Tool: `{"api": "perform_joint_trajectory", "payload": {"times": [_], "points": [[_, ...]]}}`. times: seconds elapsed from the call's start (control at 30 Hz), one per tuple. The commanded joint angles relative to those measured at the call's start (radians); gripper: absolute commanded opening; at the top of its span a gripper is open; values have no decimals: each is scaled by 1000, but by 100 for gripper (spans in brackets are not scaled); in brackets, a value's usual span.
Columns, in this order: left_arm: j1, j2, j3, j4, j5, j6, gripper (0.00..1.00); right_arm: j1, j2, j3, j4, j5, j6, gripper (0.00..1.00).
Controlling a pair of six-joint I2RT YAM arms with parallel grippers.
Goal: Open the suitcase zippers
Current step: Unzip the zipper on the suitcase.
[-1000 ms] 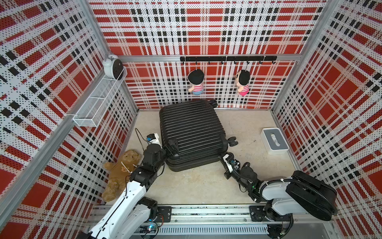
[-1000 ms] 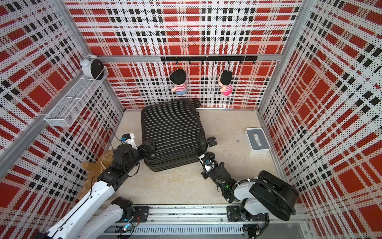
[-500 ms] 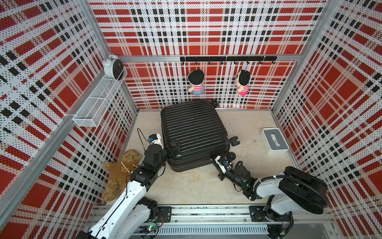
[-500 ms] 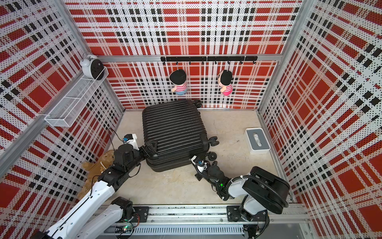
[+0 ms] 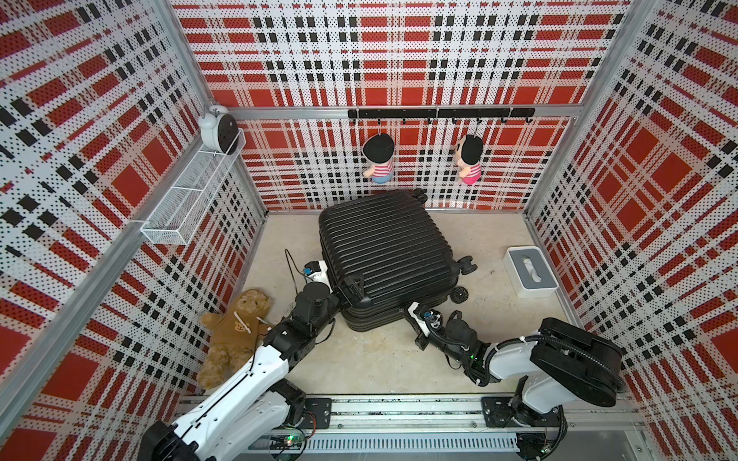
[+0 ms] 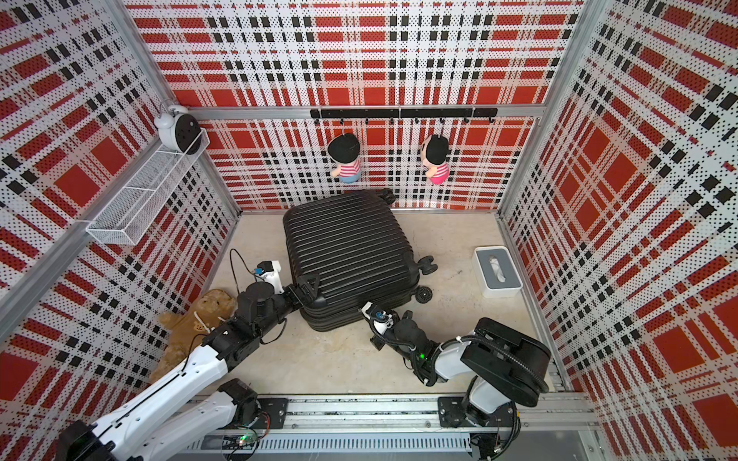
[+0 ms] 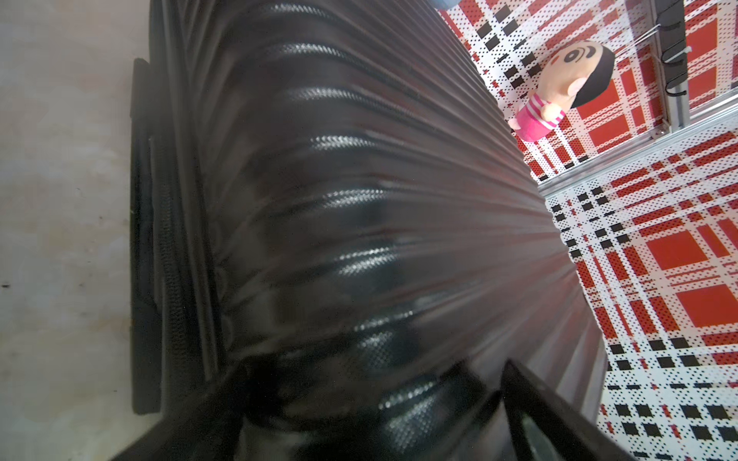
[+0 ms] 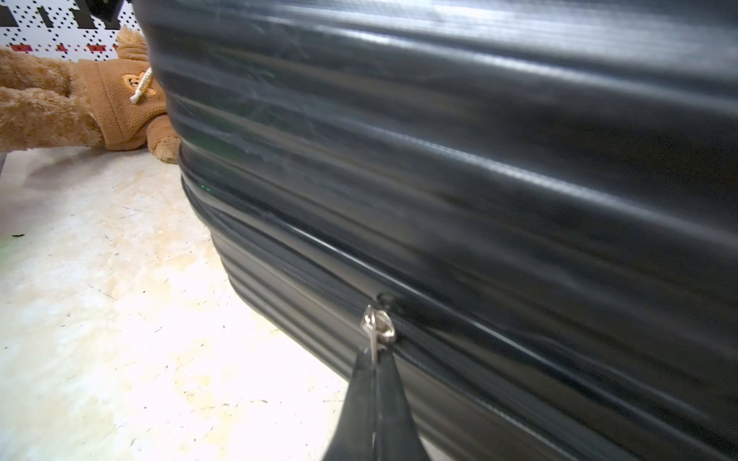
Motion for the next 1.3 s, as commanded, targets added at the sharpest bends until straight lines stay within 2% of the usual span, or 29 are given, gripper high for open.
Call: {"api": "perform_joint_trajectory", "payload": {"times": [0.0, 0.37, 0.5, 0.57, 0.73, 0.9, 1.03, 1.13, 1.27], "points": [[-113, 80, -29, 45, 190, -28, 98, 17, -25, 7, 19, -7, -5, 0], [-298, 212, 0, 198, 134, -70, 98, 22, -64, -20, 6, 15, 3, 0], [-297, 187, 50, 93, 65, -34, 98, 25, -74, -27, 4, 18, 5, 0], [-247, 141, 65, 23, 50, -14, 98, 25, -82, -33, 3, 20, 7, 0], [-43, 4, 48, -54, 142, 11, 98, 27, -89, -45, 4, 23, 8, 0], [108, -71, -5, -48, 214, 1, 99, 27, -86, -46, 9, 27, 7, 0], [273, -118, -59, -11, 314, 6, 98, 29, -78, -43, 12, 25, 10, 0], [399, -103, -97, 37, 399, 15, 92, 28, -75, -39, 10, 24, 8, 0], [516, -22, -155, 178, 501, -10, 78, 29, -66, -34, 12, 25, 11, 0]]}}
